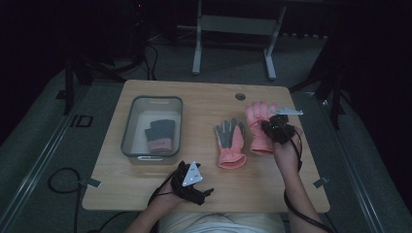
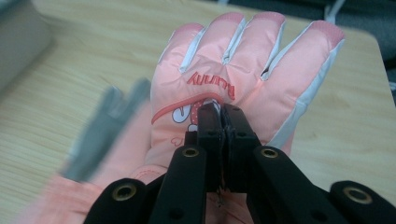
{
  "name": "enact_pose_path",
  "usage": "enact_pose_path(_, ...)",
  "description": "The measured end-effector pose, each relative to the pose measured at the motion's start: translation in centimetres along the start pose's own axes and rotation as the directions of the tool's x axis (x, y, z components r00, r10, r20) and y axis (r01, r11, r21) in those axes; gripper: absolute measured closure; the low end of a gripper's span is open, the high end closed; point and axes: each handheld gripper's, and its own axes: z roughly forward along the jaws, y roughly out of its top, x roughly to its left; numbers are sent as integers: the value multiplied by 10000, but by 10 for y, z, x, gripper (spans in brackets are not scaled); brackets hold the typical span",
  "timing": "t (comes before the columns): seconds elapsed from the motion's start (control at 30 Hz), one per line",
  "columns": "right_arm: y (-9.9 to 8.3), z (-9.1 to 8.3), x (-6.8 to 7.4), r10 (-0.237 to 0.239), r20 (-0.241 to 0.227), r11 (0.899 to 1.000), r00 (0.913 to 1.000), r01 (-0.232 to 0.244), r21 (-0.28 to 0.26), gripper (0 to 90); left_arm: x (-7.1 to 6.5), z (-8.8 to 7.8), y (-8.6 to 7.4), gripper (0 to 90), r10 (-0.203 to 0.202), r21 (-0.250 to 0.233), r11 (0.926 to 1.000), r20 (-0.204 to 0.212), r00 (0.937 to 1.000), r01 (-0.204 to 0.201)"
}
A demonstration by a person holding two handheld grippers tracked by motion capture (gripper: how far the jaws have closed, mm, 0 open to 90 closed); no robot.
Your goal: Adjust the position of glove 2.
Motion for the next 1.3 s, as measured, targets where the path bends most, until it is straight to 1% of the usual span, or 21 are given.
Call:
enact_pose_path(0.03,6,-5,6,48,-118,9999,9999,-50,-152,874,0,0,0,43,15,6,10000,-3,10000,-15)
enact_pose_path(0.1,13,-11,16,-34,-126,9995,9999,30,-325,874,0,-1,0,43,28,-13,10000,-22,10000,-28)
enact_pose_path(0.17,20,-16,28,52,-320,9986,9995,-69,-517,874,0,-1,0,43,45,17,10000,-33,10000,-45)
enact_pose_path(0.27,26,-19,45,72,-590,9974,9982,-115,-715,874,0,-1,1,44,156,-7,9999,-89,9998,-156)
enact_pose_path(0.3,26,-18,51,8,-658,9976,9978,-54,-690,874,-1,-2,1,44,246,15,9997,-153,9996,-246)
enact_pose_path(0.37,26,-13,62,-58,-805,9983,9967,11,-586,874,0,-3,1,45,215,16,9998,-183,9996,-214)
enact_pose_path(0.43,24,-10,69,36,-888,9989,9960,-77,-461,874,1,-3,1,45,54,-74,10000,-188,9998,-55)
enact_pose_path(0.5,20,-6,76,199,-1008,9990,9947,-237,-370,874,2,-4,1,45,11,-91,10000,-253,9997,-14)
enact_pose_path(0.57,14,0,82,257,-916,9994,9955,-276,-192,873,2,-5,1,45,-46,-134,9999,-299,9995,42)
enact_pose_path(0.6,12,3,84,275,-910,9996,9955,-283,-75,874,2,-5,1,45,-45,-139,9999,-312,9995,41)
enact_pose_path(0.67,6,9,88,197,-730,9997,9971,-186,150,874,2,-5,1,45,6,-122,9999,-350,9994,-10)
enact_pose_path(0.77,-1,16,89,354,-760,9988,9965,-328,353,873,1,-4,1,45,17,-107,9999,-333,9994,-20)
enact_pose_path(0.83,-3,19,89,358,-705,9986,9969,-329,419,873,1,-4,2,45,8,-108,9999,-306,9995,-11)
enact_pose_path(0.87,-6,25,89,434,-574,9976,9974,-402,560,872,0,-4,2,45,-23,-110,9999,-268,9996,20)
enact_pose_path(0.97,-8,32,87,507,-484,9963,9975,-472,722,871,-1,-3,2,45,-24,-76,10000,-238,9997,22)
enact_pose_path(1.03,-9,36,87,519,-450,9956,9976,-481,802,870,-1,-3,2,45,-98,-100,9999,-200,9998,96)
enact_pose_path(1.13,-10,42,89,511,-364,9946,9980,-476,919,869,0,-4,2,44,-145,-103,9998,-261,9996,143)
enact_pose_path(1.2,-12,47,90,561,-408,9936,9976,-517,1005,867,0,-4,2,44,-205,-144,9997,-335,9992,201)
enact_pose_path(1.3,-16,54,91,517,-409,9930,9978,-470,1084,861,0,-3,2,44,-234,-78,9997,-424,9988,231)
